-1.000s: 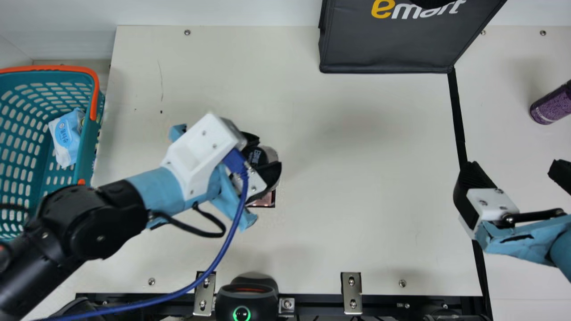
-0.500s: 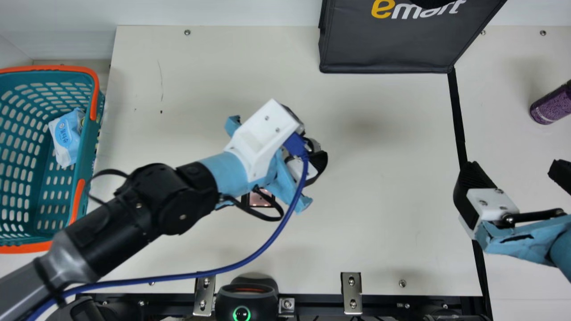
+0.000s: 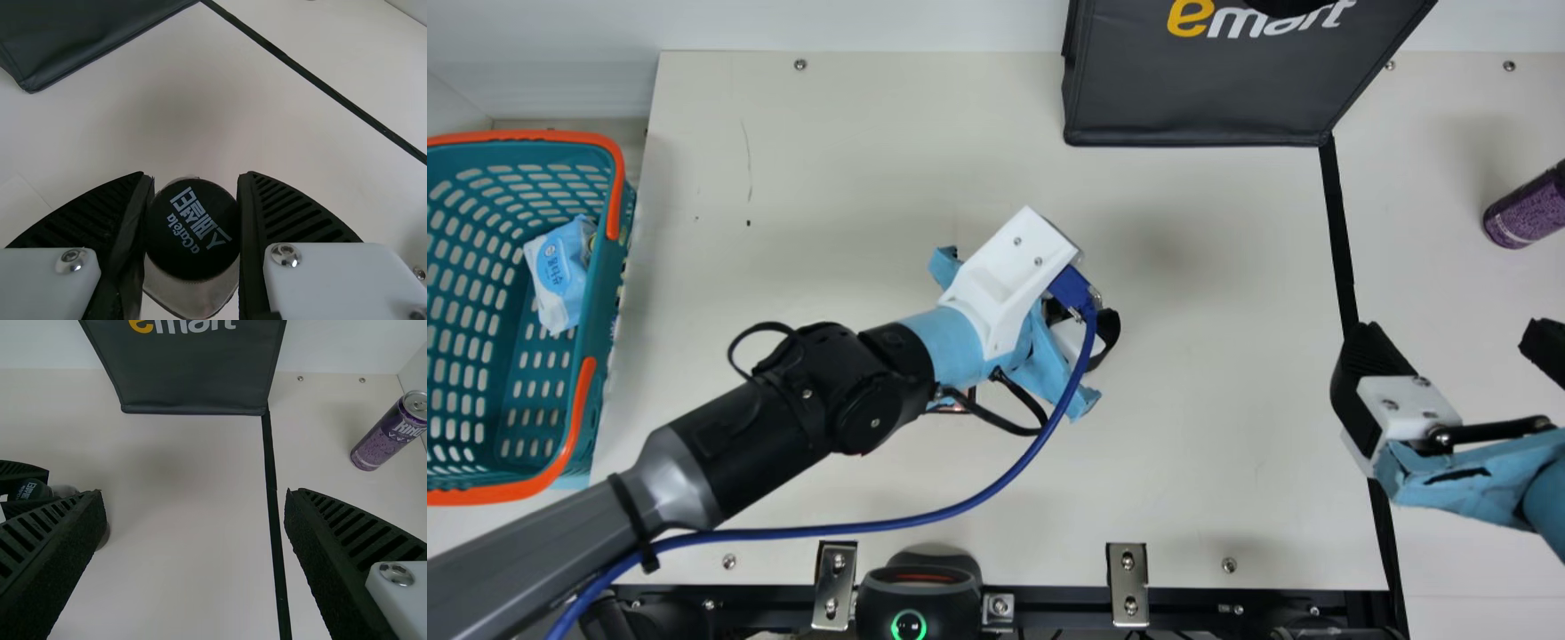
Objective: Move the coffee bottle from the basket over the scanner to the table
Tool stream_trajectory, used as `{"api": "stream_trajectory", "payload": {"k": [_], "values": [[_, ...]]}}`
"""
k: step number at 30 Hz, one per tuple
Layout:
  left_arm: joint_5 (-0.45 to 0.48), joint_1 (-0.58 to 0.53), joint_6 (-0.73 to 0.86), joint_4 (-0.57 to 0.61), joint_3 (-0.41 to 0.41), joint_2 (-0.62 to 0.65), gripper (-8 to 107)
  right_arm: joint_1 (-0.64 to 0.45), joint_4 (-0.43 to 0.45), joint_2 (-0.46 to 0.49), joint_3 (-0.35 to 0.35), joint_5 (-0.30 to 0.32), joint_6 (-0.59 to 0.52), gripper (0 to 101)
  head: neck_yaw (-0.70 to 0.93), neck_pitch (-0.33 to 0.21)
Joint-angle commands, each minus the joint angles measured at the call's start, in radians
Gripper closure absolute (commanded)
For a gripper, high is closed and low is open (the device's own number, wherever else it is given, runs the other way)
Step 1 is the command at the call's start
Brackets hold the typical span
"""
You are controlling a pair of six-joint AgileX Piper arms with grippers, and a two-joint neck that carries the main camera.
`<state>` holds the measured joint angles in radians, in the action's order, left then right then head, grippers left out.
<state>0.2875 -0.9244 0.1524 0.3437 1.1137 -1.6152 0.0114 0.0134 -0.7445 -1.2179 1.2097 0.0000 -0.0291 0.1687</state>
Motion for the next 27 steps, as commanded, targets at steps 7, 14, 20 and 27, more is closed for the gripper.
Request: {"api": "stream_trajectory", "payload": {"k": [7, 14, 20, 27], "values": [[0.011, 0.005, 0.026, 0.064, 0.001, -0.006, 63, 0.0, 0.0, 0.0, 0.0, 0.0, 0.0, 6, 0.002, -0.03], [0.037, 0.021, 0.062, 0.151, 0.002, -0.001, 40, 0.0, 0.0, 0.0, 0.0, -0.001, 0.0, 6, 0.002, -0.03], [0.062, 0.064, 0.081, 0.264, 0.004, 0.015, 20, 0.0, 0.0, 0.0, 0.0, -0.001, 0.0, 6, 0.002, -0.03], [0.131, 0.194, 0.141, 0.467, -0.019, 0.081, 9, 0.0, 0.0, 0.0, 0.0, -0.001, 0.0, 6, 0.002, -0.03]]}}
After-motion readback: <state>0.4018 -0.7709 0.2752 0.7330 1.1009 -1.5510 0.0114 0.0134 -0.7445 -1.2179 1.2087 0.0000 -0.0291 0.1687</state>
